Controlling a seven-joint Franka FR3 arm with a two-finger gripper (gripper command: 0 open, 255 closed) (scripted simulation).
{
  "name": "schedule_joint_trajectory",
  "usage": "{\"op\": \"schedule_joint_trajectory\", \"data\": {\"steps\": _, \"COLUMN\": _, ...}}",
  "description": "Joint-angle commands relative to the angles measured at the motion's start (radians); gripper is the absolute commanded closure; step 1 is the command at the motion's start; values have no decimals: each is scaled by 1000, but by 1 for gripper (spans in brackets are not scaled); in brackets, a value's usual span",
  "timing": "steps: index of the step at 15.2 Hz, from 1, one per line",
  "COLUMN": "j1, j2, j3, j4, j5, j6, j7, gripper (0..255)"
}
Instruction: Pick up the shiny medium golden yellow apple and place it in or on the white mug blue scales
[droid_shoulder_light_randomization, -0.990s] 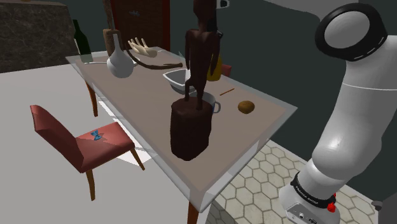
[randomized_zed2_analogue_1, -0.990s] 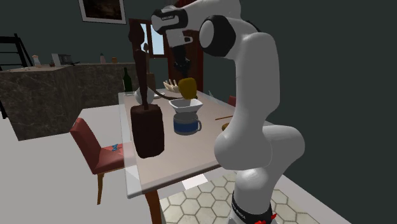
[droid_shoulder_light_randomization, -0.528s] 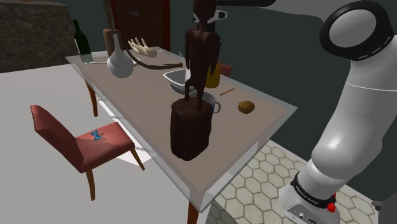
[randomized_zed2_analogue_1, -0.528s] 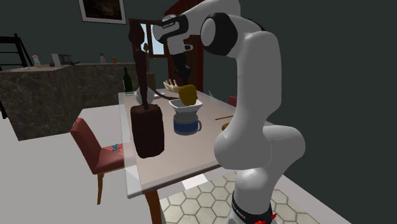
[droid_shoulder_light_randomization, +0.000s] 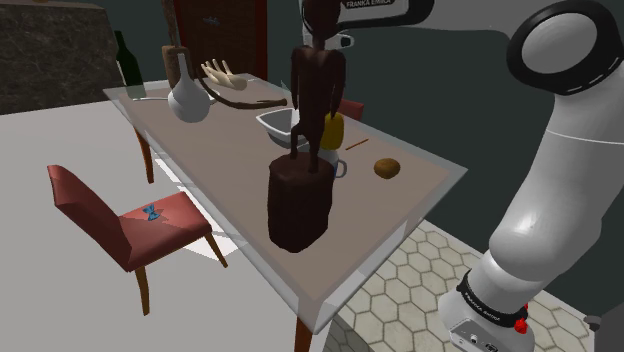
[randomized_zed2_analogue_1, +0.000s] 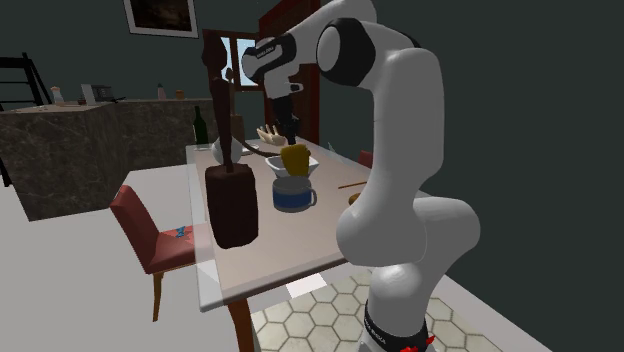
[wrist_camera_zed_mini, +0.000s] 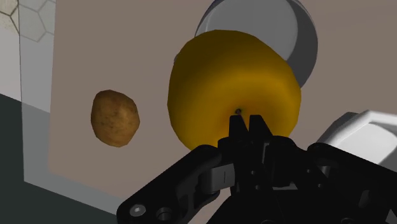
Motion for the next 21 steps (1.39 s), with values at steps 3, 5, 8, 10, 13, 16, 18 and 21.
{"op": "schedule_joint_trajectory", "data": {"steps": 3, "j1": -5, "j2": -5, "j3": -1, "j4": -60, "j5": 0, "j6": 55, "j7": 9, "gripper": 255}}
{"op": "schedule_joint_trajectory", "data": {"steps": 5, "j1": -6, "j2": -4, "j3": -2, "j4": -86, "j5": -1, "j6": 81, "j7": 14, "gripper": 255}}
{"op": "schedule_joint_trajectory", "data": {"steps": 8, "j1": -6, "j2": -4, "j3": -2, "j4": -94, "j5": -1, "j6": 89, "j7": 15, "gripper": 255}}
{"op": "schedule_joint_trajectory", "data": {"steps": 10, "j1": -6, "j2": -4, "j3": -2, "j4": -94, "j5": -1, "j6": 89, "j7": 15, "gripper": 255}}
{"op": "schedule_joint_trajectory", "data": {"steps": 13, "j1": -6, "j2": -4, "j3": -2, "j4": -94, "j5": -1, "j6": 89, "j7": 15, "gripper": 255}}
{"op": "schedule_joint_trajectory", "data": {"steps": 16, "j1": -6, "j2": -4, "j3": -2, "j4": -93, "j5": -1, "j6": 89, "j7": 15, "gripper": 0}}
{"op": "schedule_joint_trajectory", "data": {"steps": 18, "j1": -6, "j2": -4, "j3": -2, "j4": -93, "j5": -1, "j6": 89, "j7": 15, "gripper": 0}}
{"op": "schedule_joint_trajectory", "data": {"steps": 21, "j1": -1, "j2": 0, "j3": 0, "j4": -55, "j5": -1, "j6": 54, "j7": 14, "gripper": 0}}
